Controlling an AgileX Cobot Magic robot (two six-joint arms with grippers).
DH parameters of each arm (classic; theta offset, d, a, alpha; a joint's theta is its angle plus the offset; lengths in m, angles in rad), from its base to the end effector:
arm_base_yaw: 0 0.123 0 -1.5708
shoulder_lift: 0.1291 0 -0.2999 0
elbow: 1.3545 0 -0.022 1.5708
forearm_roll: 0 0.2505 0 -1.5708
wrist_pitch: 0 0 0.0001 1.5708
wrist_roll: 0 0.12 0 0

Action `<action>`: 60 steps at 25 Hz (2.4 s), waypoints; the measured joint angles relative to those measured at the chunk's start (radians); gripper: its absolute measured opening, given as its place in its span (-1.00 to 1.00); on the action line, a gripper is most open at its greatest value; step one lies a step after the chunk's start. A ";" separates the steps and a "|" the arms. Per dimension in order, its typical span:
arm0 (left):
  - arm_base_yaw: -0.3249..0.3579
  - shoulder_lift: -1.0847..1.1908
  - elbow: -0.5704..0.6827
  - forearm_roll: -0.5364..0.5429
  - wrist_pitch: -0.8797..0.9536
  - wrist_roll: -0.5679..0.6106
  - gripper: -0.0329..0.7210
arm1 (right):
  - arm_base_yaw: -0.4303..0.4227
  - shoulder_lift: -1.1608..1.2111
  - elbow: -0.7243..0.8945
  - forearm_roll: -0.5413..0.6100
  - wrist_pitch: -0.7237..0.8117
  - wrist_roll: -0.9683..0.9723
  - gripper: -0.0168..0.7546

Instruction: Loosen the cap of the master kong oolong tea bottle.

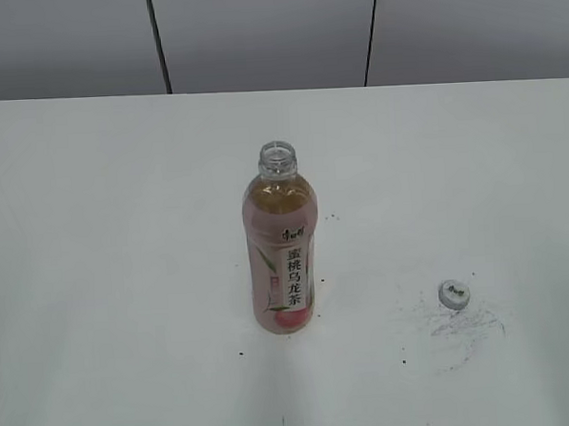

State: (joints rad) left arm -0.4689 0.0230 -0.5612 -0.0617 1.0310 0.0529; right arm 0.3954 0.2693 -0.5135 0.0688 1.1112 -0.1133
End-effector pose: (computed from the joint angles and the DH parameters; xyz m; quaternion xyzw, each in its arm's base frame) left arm 0.0006 -0.0074 0.2856 0.2166 0.8061 -0.1437 0.5317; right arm 0.0327 0.0216 0.2574 -0.2299 0.8931 0.0881 0.3764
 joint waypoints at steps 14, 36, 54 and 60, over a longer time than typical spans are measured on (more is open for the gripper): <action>0.000 0.000 0.000 0.000 -0.004 0.000 0.39 | 0.000 -0.003 0.000 -0.005 -0.007 0.000 0.48; 0.464 -0.028 0.001 -0.001 -0.005 0.000 0.39 | -0.399 -0.276 0.000 -0.004 -0.006 0.000 0.48; 0.410 -0.030 0.002 -0.002 -0.005 0.000 0.36 | -0.412 -0.275 0.000 0.000 -0.013 0.000 0.48; 0.410 -0.030 0.002 -0.002 -0.005 0.000 0.32 | -0.412 -0.275 0.000 0.000 -0.013 0.000 0.48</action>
State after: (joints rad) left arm -0.0587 -0.0066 -0.5594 -0.0637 1.0260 0.0529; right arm -0.0163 -0.0062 -0.5133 0.0692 1.0980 -0.1133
